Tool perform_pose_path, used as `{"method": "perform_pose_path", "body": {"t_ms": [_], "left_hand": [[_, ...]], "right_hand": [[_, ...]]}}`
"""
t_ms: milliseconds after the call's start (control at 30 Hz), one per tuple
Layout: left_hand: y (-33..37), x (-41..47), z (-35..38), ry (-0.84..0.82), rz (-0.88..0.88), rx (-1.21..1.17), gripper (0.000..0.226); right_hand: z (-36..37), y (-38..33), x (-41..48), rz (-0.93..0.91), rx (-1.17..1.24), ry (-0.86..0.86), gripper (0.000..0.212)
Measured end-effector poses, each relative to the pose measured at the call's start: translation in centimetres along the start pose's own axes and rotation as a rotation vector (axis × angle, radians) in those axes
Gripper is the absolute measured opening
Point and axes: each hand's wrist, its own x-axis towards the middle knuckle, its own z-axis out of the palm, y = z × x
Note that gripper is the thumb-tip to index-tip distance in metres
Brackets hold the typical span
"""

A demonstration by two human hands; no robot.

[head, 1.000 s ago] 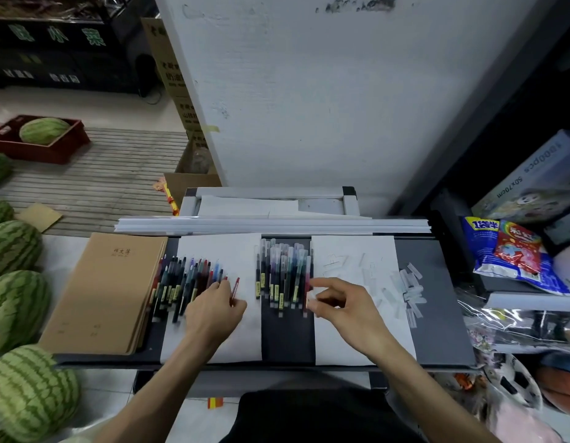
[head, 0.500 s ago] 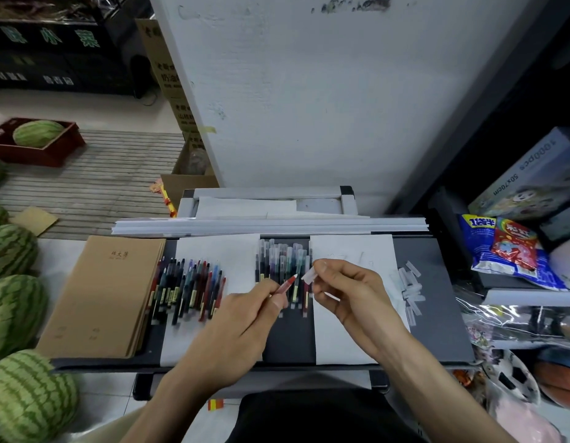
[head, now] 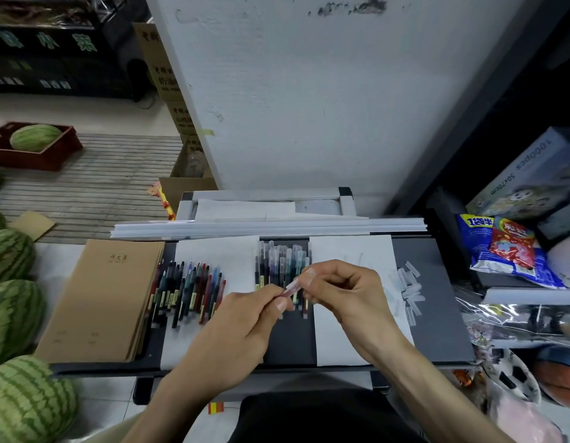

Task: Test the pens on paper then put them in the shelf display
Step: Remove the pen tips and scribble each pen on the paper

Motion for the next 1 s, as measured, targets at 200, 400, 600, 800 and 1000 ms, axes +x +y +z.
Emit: {"method": "perform_pose_path", "body": {"t_ms": [200, 400, 600, 800, 1000], "left_hand": [[-0.2, 0.8, 1.6, 0.03, 0.03, -0.016, 0.025], [-1.3, 1.3, 3.4, 0.044, 0.007, -0.073, 0.025], [-2.5, 3.3, 5.8, 0.016, -0.106, 0.01, 0.029], [-5.3, 3.9, 7.6, -0.095, -0.197, 0.106, 0.028], [-12.2, 3.4, 3.5, 0.249, -0.481, 0.26, 0.018]], "right_hand": [[-0.2, 0.5, 0.7, 0.059, 0.017, 0.036, 0.033], [-0.7, 1.8, 1.4, 0.151, 0.005, 0.044, 0.035], [-1.0, 5.1, 1.4, 0.177, -0.074, 0.106, 0.023], [-2.7, 7.7, 4.1, 0.31, -0.137, 0.142, 0.023], [-5.7, 8.7, 9.7, 0.314, -0.509, 0.246, 0.019]]}}
